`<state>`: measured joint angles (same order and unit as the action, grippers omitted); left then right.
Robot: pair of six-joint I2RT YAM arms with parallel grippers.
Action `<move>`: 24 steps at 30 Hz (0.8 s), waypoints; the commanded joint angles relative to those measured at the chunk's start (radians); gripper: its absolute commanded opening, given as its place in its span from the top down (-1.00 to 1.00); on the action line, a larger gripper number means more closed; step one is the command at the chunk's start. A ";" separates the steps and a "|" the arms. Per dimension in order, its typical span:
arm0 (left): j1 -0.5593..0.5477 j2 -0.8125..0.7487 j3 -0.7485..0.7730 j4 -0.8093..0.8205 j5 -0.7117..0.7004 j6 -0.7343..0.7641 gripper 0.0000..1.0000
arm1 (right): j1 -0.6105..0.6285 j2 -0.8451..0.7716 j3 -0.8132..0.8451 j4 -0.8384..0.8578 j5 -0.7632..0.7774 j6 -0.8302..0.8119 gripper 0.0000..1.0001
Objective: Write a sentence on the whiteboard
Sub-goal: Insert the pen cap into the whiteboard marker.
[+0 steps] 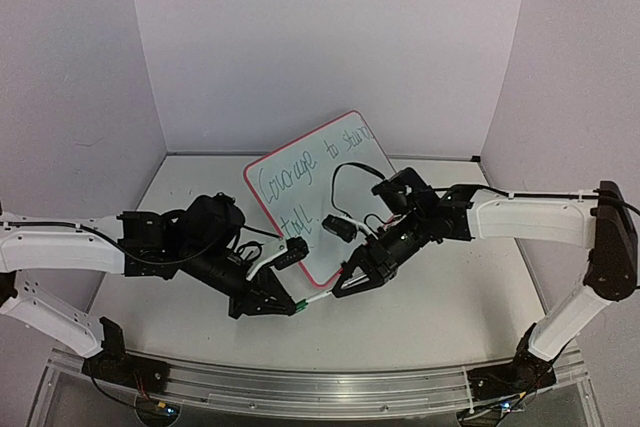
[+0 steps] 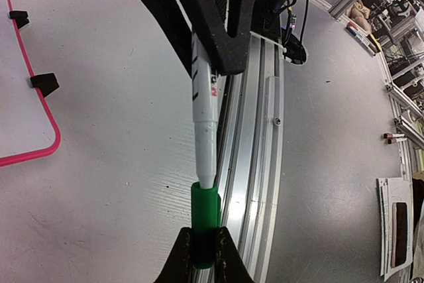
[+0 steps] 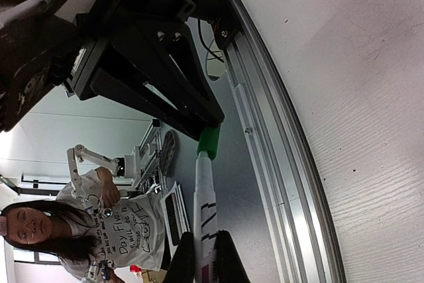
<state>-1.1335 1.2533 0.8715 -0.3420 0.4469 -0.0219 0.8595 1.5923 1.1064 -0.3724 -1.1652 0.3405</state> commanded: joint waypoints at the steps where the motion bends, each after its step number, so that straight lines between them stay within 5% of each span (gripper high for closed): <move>1: -0.006 0.012 0.059 -0.001 0.019 0.042 1.00 | 0.013 0.021 0.045 -0.009 -0.019 -0.022 1.00; 24: -0.009 0.080 0.117 0.106 -0.003 0.032 1.00 | 0.057 0.135 0.133 -0.061 0.000 -0.079 1.00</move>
<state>-1.1355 1.3160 0.9161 -0.4004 0.4496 0.0071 0.8918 1.7084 1.1886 -0.4460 -1.1685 0.2952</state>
